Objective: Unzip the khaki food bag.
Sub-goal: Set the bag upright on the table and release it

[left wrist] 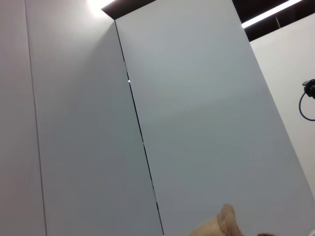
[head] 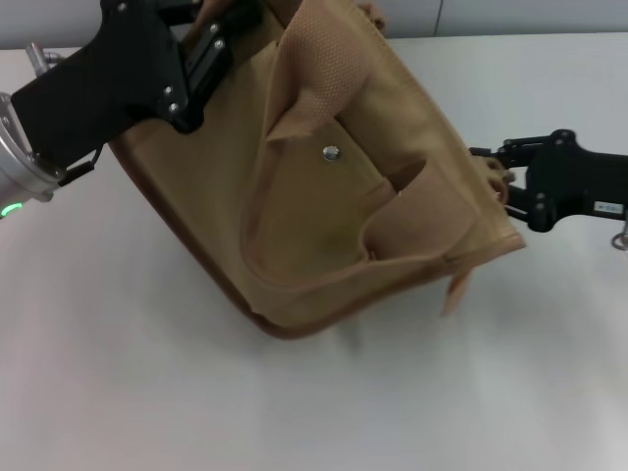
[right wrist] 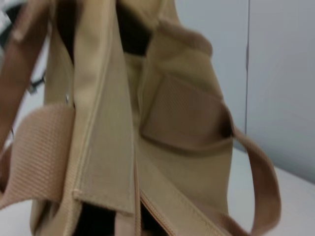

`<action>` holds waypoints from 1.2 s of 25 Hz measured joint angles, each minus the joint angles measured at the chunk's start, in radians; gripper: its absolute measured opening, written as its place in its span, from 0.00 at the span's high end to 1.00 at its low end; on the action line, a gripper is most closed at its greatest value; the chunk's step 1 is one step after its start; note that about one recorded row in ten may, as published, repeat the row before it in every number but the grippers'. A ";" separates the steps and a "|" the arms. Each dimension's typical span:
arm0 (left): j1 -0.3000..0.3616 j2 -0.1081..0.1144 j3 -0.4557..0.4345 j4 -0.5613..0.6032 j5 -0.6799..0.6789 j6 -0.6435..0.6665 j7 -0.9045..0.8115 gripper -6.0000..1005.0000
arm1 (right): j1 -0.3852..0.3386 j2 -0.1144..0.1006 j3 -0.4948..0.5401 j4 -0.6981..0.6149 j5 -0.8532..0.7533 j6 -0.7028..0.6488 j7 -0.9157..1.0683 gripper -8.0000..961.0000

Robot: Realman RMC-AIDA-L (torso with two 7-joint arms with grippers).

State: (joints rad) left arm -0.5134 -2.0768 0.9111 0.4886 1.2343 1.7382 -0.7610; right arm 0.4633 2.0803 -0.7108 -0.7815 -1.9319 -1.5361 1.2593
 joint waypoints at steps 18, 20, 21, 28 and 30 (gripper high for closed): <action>0.007 -0.003 0.087 -0.333 -0.003 0.069 0.249 0.87 | -0.058 -0.002 0.138 -0.152 0.209 -0.034 0.124 0.92; 0.007 -0.003 0.090 -0.373 -0.004 0.055 0.292 0.87 | -0.034 -0.004 0.136 -0.143 0.210 -0.011 0.130 0.91; 0.007 -0.003 0.090 -0.395 -0.004 0.045 0.314 0.87 | -0.021 -0.006 0.132 -0.137 0.209 0.004 0.134 0.90; 0.063 -0.003 0.083 -0.426 -0.002 0.037 0.337 0.87 | 0.070 -0.020 0.065 -0.007 0.100 0.096 0.139 0.87; 0.076 -0.003 0.074 -0.427 -0.005 0.037 0.333 0.87 | 0.072 -0.006 0.056 -0.014 0.077 0.122 0.136 0.86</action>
State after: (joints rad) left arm -0.4374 -2.0800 0.9852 0.0616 1.2296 1.7748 -0.4281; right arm 0.5356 2.0742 -0.6546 -0.7954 -1.8554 -1.4144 1.3950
